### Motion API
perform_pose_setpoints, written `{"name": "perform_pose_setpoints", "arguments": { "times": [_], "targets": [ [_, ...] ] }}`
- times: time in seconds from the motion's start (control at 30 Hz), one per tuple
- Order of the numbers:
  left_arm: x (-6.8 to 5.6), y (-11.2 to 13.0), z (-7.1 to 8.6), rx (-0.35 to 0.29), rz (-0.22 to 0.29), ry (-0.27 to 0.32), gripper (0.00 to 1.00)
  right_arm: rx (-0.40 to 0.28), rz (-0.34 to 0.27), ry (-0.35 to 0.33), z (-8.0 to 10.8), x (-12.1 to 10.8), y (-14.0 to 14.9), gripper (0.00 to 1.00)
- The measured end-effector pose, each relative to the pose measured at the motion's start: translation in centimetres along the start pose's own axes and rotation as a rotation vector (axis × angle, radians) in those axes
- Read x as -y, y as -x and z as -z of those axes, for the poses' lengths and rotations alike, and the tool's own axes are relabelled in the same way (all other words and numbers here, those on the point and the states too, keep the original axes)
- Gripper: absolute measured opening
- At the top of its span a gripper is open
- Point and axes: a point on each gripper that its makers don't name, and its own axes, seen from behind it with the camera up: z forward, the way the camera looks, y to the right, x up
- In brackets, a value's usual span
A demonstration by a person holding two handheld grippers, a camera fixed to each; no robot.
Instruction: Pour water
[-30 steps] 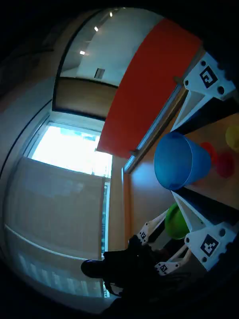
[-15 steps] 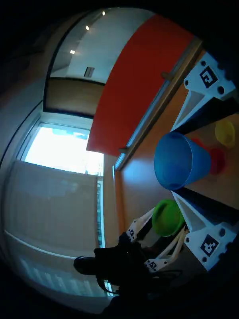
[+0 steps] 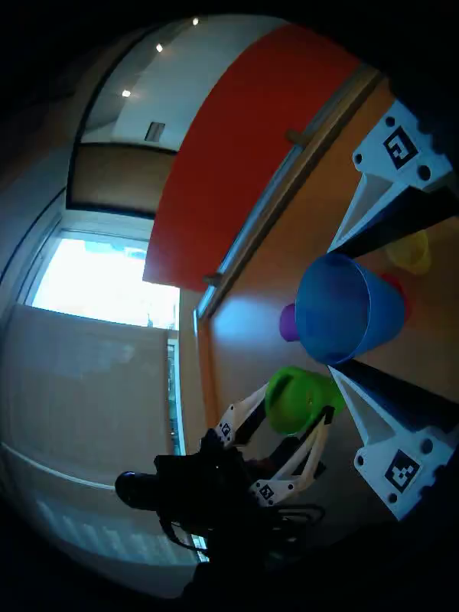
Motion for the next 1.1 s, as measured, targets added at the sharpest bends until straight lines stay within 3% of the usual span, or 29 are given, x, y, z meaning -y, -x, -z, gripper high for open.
{"name": "perform_pose_setpoints", "arguments": {
  "times": [0.5, 1.1],
  "targets": [
    [0.2, 3.2, -1.4, 0.113, -0.038, 0.011, 0.86, 0.088, -0.018, -0.058, -0.1, 1.6, 4.7, 0.92],
    [0.2, 6.2, -2.5, 0.204, -0.034, 0.023, 0.85, 0.133, -0.031, -0.113, -0.2, 3.6, 7.9, 0.92]
  ]
}}
